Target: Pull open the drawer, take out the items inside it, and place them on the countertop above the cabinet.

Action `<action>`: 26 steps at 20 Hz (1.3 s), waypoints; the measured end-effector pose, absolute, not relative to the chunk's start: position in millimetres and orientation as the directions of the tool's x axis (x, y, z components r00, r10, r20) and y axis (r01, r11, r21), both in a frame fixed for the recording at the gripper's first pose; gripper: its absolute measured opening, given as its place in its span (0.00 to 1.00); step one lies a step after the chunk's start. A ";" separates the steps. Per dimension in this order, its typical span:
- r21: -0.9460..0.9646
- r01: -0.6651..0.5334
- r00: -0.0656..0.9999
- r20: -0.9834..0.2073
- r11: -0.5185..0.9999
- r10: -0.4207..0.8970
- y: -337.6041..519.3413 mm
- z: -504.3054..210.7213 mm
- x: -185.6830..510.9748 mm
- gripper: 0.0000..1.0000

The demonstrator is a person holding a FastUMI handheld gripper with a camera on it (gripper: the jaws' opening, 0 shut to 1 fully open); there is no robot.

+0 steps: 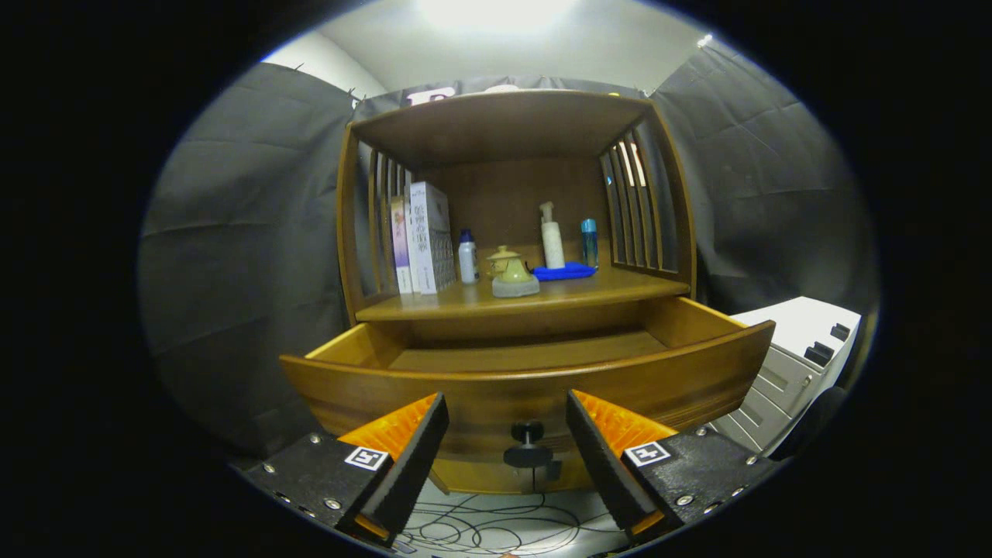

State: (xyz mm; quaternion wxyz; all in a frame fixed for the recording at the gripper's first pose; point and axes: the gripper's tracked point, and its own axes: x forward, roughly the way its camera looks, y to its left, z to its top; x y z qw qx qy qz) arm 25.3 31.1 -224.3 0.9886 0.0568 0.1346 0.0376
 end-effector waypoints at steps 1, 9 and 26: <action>0.109 -0.056 0.958 -0.274 0.992 0.084 30.0 -230.0 27.1 0.95; 0.101 -0.032 0.958 -0.279 0.994 0.059 21.9 -247.8 47.6 0.96; 0.067 -0.001 0.980 -0.198 0.998 0.015 20.7 -235.5 77.7 0.95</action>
